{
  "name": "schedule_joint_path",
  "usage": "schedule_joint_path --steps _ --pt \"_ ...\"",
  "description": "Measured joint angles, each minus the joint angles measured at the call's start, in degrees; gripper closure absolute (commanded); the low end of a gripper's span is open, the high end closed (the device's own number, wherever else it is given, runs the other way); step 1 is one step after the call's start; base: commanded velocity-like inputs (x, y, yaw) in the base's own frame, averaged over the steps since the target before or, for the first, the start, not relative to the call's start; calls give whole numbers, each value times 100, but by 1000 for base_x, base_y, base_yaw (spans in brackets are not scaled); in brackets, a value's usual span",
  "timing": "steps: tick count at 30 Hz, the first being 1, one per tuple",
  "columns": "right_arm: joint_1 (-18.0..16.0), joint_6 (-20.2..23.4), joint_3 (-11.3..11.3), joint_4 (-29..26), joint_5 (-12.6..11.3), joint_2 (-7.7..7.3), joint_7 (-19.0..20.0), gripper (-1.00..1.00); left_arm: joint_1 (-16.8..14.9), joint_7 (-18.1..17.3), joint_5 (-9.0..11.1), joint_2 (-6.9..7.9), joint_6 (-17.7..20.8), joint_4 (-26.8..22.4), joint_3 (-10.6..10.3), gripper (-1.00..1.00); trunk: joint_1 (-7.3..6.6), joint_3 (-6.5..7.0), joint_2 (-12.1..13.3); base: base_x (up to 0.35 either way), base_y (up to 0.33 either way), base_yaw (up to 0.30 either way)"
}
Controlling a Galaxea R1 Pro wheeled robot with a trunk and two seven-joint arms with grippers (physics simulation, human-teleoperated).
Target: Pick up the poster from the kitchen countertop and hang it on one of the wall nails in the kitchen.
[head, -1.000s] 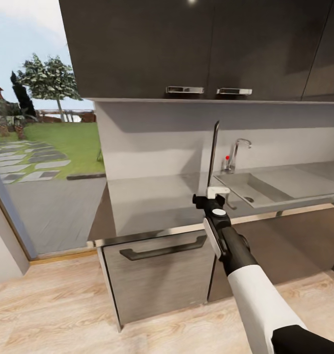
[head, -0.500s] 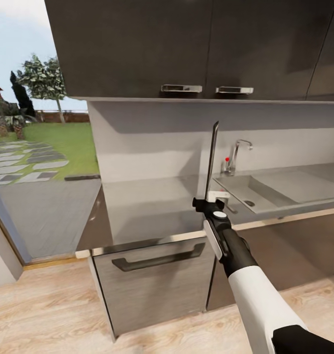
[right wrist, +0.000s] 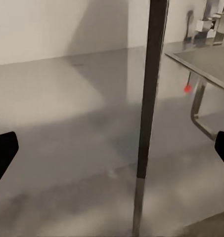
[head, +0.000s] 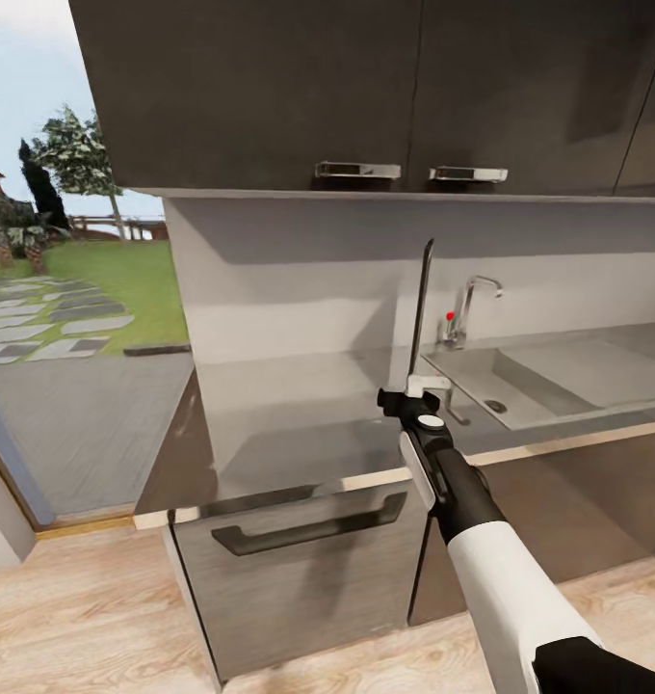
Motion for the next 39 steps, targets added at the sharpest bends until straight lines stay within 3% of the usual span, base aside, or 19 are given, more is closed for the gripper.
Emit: schedule_joint_path --steps 39 --pt "0 -9 -1 39 0 0 -1 -100 0 0 0 1 -2 -7 3 -100 1 0 0 59 -47 0"
